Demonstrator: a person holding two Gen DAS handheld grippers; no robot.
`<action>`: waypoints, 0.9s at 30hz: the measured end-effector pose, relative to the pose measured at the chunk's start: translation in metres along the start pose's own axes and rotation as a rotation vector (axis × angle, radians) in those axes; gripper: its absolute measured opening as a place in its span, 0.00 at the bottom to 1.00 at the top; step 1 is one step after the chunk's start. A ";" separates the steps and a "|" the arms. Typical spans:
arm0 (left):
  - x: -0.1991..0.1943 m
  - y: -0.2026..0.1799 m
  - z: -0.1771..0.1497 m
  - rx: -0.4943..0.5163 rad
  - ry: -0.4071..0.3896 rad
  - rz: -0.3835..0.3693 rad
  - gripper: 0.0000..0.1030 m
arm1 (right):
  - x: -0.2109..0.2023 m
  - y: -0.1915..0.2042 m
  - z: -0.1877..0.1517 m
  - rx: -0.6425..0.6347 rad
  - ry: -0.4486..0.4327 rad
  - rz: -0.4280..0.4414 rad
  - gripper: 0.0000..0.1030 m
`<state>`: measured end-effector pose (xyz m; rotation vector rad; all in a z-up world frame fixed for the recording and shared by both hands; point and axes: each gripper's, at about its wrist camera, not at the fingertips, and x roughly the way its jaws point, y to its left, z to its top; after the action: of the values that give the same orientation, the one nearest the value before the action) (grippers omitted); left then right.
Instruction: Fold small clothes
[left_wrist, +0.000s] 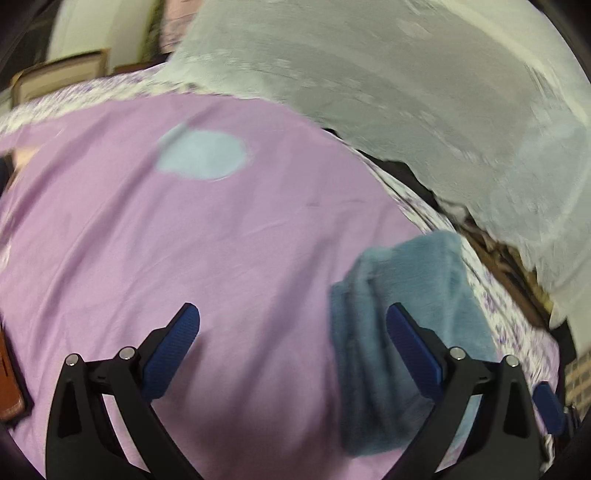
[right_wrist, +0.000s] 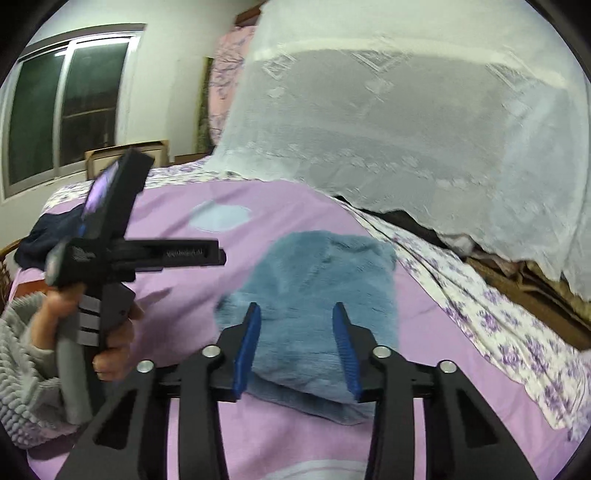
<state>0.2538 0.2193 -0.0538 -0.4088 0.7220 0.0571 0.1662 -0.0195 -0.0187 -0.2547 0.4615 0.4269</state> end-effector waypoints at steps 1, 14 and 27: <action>0.004 -0.009 0.004 0.030 0.007 0.003 0.96 | 0.007 -0.002 0.001 0.010 0.006 0.012 0.38; 0.088 -0.020 -0.009 0.153 0.064 0.081 0.96 | 0.071 -0.010 -0.057 0.062 0.138 0.128 0.37; 0.011 0.000 -0.012 0.082 -0.086 -0.121 0.96 | 0.073 -0.017 -0.059 0.080 0.126 0.165 0.41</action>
<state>0.2545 0.2135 -0.0692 -0.3685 0.6116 -0.0690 0.2106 -0.0292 -0.1020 -0.1672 0.6244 0.5538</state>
